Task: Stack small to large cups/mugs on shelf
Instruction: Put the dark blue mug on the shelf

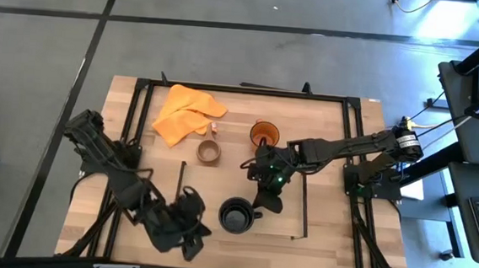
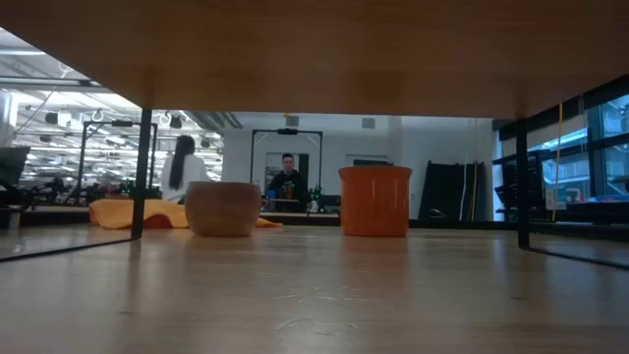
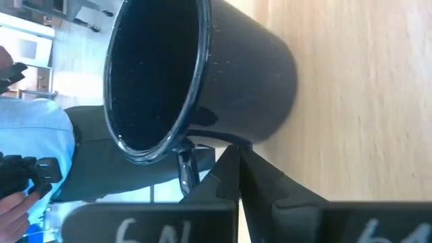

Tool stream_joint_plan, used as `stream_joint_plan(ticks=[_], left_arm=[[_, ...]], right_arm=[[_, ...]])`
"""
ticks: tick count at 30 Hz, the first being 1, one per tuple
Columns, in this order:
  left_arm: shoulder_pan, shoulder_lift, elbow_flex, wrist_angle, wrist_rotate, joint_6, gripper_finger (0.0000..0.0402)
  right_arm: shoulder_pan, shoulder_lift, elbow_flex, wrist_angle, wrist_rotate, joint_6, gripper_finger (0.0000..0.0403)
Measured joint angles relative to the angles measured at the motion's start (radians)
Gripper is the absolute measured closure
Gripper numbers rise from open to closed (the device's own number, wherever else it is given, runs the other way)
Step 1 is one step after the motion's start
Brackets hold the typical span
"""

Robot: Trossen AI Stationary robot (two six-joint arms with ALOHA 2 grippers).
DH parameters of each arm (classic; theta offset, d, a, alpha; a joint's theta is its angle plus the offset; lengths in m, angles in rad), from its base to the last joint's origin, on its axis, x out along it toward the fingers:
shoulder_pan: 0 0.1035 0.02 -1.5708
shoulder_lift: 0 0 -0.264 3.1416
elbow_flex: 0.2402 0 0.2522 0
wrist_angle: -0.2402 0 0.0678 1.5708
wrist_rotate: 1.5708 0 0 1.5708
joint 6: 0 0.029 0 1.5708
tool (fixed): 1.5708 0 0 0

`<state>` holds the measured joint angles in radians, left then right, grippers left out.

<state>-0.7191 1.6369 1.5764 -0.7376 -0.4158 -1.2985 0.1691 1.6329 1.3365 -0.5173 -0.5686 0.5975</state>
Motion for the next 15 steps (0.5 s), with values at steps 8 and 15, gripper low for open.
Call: stream_joint_plan(ticks=[8,15], left_arm=[[0.024,0.119,0.000,0.178,0.059,0.001,0.0401],[0.073,0.207,0.000,0.234,0.053,-0.001,0.0401]], right_arm=[[-0.021,0.000,0.000,0.005,0.003,-0.032,0.0394],[-0.019,0.000,0.000,-0.009,-0.012,-0.035,0.0394]])
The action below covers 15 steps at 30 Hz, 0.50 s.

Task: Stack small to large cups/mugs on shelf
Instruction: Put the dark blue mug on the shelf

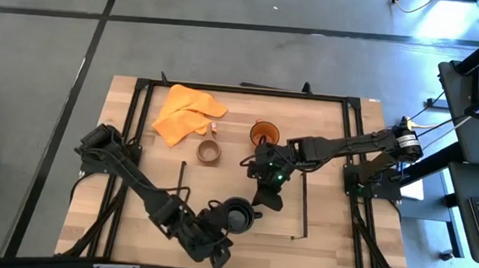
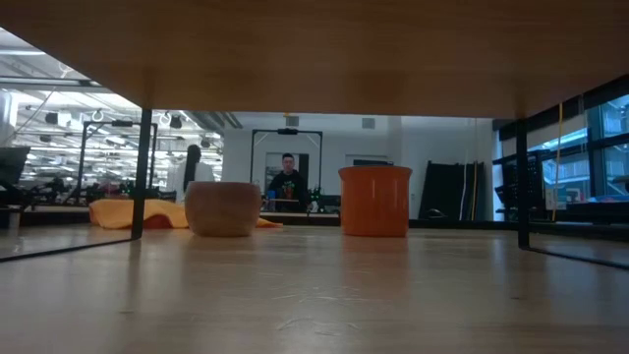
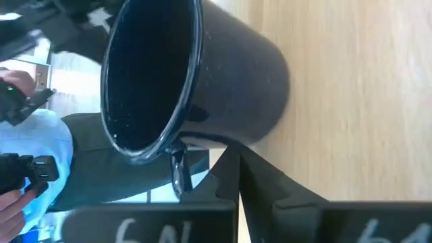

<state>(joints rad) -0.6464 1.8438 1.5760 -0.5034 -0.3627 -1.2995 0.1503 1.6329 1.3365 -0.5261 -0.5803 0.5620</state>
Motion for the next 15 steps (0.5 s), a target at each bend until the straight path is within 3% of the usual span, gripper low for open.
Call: stream_joint_plan(ticks=[6,15], left_arm=[[0.027,-0.013,0.000,-0.008,-0.057,0.024,0.0401],[0.095,-0.017,0.000,-0.084,-0.021,0.070,0.0400]], right_arm=[[0.055,0.000,0.000,-0.067,-0.007,0.001,0.0394],[0.096,0.000,0.000,-0.061,-0.008,0.009,0.0394]])
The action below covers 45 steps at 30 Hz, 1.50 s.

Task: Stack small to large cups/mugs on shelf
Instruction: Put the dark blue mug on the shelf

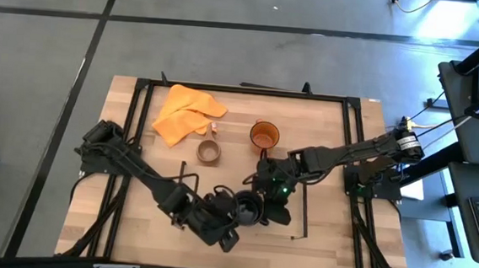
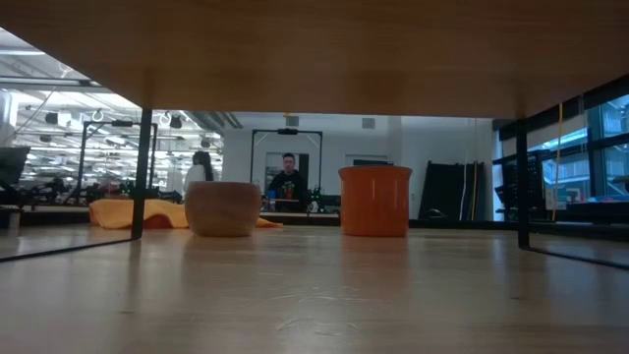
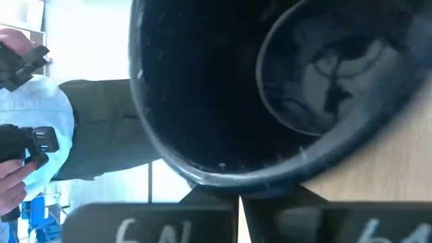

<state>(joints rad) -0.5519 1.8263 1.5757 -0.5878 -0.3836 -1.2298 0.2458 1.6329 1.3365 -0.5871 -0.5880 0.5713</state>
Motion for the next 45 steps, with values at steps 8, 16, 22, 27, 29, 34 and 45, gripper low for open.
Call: stream_joint_plan(ticks=[8,16,22,27,29,34,45], left_arm=[[0.049,-0.018,0.000,-0.098,0.000,0.010,0.0400],[0.061,-0.053,0.000,-0.147,-0.008,0.036,0.0400],[0.054,-0.078,0.001,-0.199,-0.054,0.027,0.0400],[0.040,-0.083,0.001,-0.213,-0.051,0.010,0.0397],[0.034,-0.083,0.001,-0.214,-0.052,0.009,0.0399],[0.012,-0.082,0.001,-0.215,-0.070,-0.013,0.0398],[-0.082,-0.097,0.001,-0.463,-0.219,-0.272,0.0399]], right_arm=[[0.000,0.000,0.000,0.088,0.000,0.027,0.0394],[-0.001,0.000,0.001,0.146,-0.001,0.053,0.0394],[0.000,0.000,0.001,0.125,-0.003,0.051,0.0394],[0.000,0.000,0.001,0.120,-0.027,0.053,0.0394],[0.000,0.000,0.001,0.120,-0.032,0.052,0.0394],[0.000,0.000,0.001,0.110,-0.033,0.050,0.0394],[-0.017,-0.121,0.001,-0.009,0.246,-0.017,0.0394]])
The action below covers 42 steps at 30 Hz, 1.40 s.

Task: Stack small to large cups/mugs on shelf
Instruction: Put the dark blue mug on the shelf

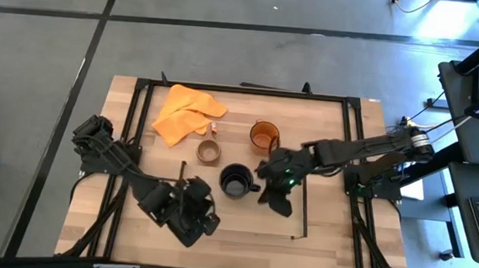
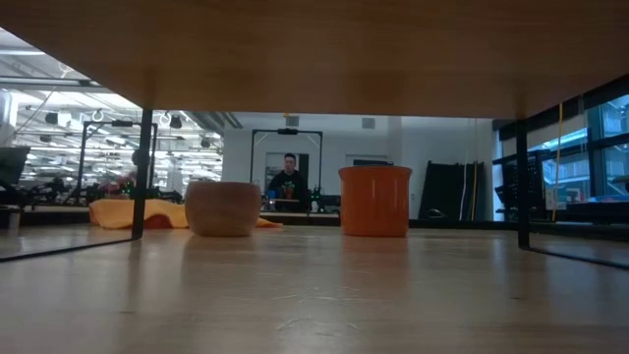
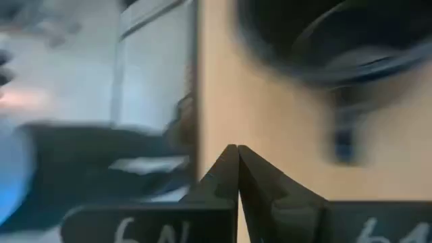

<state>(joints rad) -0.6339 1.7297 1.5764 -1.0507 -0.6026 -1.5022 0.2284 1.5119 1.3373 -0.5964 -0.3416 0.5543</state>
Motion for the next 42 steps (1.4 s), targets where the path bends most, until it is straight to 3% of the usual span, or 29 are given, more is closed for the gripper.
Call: stream_joint_plan(ticks=[4,7,16,25,42], left_arm=[[-0.003,0.000,0.000,-0.076,-0.051,-0.063,0.0399],[0.027,-0.005,0.000,-0.065,-0.056,-0.029,0.0399],[0.112,-0.010,0.000,-0.051,-0.060,0.094,0.0400],[0.147,-0.010,0.000,-0.053,-0.058,0.154,0.0401],[0.162,-0.010,0.000,0.003,-0.043,0.280,0.0399]], right_arm=[[-0.017,-0.097,0.001,-0.090,0.238,-0.011,0.0398],[-0.057,-0.126,0.001,-0.168,0.312,-0.009,0.0399],[-0.093,-0.027,0.000,-0.152,0.236,-0.010,0.0397],[-0.037,0.007,-0.001,-0.090,0.173,0.018,0.0397],[0.067,0.035,-0.001,-0.008,0.182,0.097,0.0397]])
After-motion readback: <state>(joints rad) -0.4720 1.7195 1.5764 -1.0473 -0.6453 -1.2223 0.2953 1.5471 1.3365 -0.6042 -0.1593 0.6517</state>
